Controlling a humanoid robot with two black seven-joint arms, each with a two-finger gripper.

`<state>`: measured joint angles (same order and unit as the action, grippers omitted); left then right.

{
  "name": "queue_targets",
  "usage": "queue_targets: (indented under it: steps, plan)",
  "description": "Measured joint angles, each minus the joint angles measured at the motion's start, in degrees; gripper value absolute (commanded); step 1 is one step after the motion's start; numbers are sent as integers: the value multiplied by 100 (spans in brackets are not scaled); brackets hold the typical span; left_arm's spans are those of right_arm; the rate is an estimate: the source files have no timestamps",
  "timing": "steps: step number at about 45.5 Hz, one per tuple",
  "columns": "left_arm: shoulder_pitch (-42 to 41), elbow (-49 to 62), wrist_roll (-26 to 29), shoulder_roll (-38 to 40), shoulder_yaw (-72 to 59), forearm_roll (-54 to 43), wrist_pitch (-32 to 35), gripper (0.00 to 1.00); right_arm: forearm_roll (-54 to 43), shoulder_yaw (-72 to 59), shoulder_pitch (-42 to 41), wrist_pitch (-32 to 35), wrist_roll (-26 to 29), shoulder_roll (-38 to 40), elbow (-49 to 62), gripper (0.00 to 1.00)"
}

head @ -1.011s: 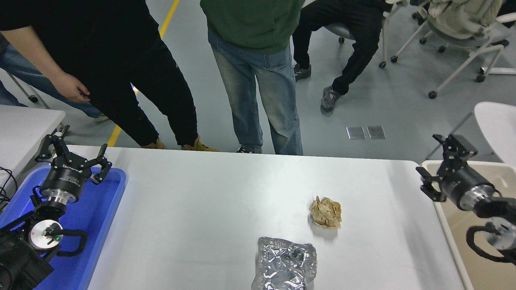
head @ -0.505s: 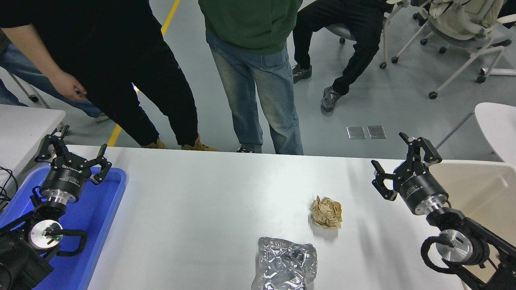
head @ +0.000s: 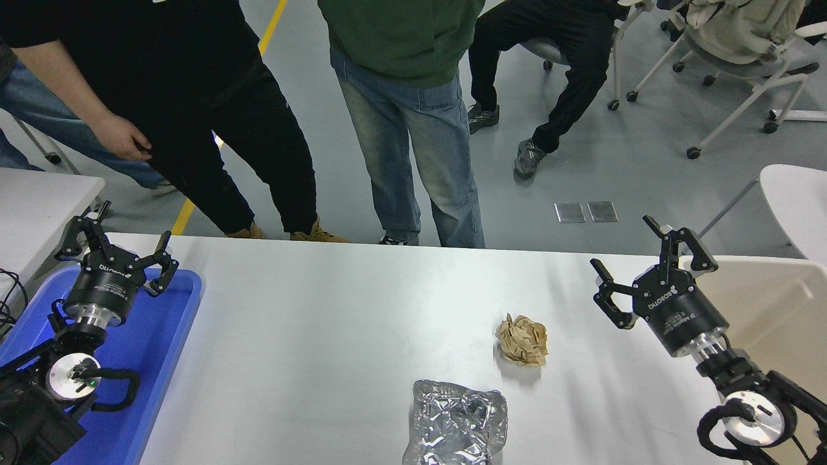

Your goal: Clean the table surface

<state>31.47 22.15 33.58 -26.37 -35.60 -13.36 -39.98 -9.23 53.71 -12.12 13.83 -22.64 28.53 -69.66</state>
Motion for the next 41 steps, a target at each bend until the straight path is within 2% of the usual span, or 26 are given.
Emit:
queue_targets:
  steps: [9, 24, 41]
  plan:
    - [0, 1, 0, 0, 0, 0, 0, 100, 23, 3, -23, -463, -5, -196, 29, 100]
    - [2, 1, -2, 0, 0, 0, 0, 100, -163, -62, -288, -706, -33, -365, 99, 100]
    - [9, 3, -2, 0, 0, 0, 0, 100, -763, -1229, -983, -1430, -31, 241, 92, 100]
